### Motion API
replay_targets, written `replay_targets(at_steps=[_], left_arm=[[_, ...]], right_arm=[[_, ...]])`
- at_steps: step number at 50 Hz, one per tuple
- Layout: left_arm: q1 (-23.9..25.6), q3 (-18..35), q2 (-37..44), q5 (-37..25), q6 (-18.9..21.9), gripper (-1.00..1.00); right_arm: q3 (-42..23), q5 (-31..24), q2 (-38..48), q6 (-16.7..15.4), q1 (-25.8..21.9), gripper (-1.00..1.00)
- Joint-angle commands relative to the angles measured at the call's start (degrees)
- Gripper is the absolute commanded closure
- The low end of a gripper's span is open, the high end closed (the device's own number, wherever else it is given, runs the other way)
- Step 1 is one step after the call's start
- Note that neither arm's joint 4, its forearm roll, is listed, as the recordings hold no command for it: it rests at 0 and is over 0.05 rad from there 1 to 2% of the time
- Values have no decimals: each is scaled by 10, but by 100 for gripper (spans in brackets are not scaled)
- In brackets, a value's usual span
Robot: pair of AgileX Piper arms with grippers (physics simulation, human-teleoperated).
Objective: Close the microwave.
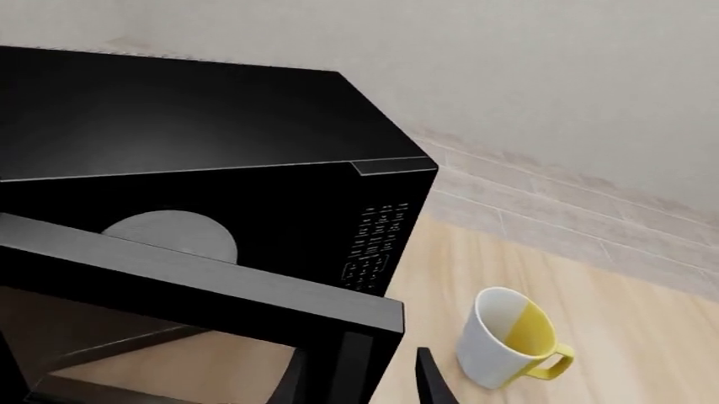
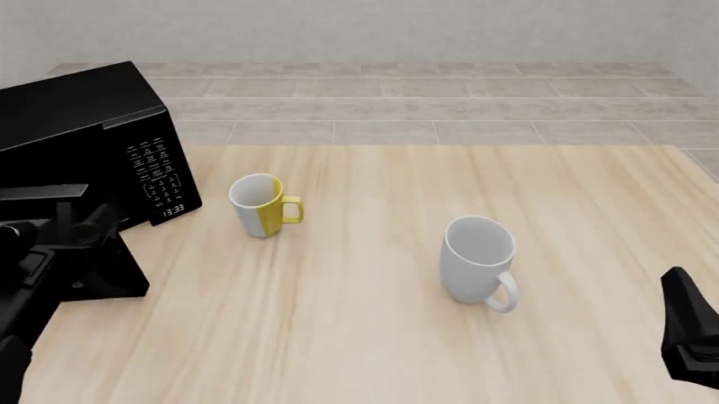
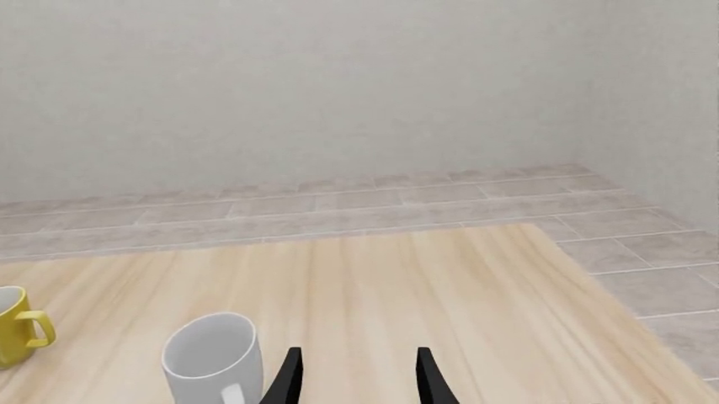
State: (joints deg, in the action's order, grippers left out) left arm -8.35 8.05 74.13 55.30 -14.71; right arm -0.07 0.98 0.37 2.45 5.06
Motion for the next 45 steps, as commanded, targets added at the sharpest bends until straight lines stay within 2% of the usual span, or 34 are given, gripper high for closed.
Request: replay_targets(at_steps=[1, 18, 27, 45], left_arm=[[0, 53, 45, -78, 12, -100], [-1, 86, 79, -87, 14, -100], [-3, 118, 83, -117, 24, -100], [-11, 169, 131, -136, 15, -100]], right_arm=[[0, 3, 6, 2, 0, -100], [0, 7, 9, 3, -1, -100], [0, 8, 10, 3, -1, -100], [0, 0, 1, 1, -1, -100]])
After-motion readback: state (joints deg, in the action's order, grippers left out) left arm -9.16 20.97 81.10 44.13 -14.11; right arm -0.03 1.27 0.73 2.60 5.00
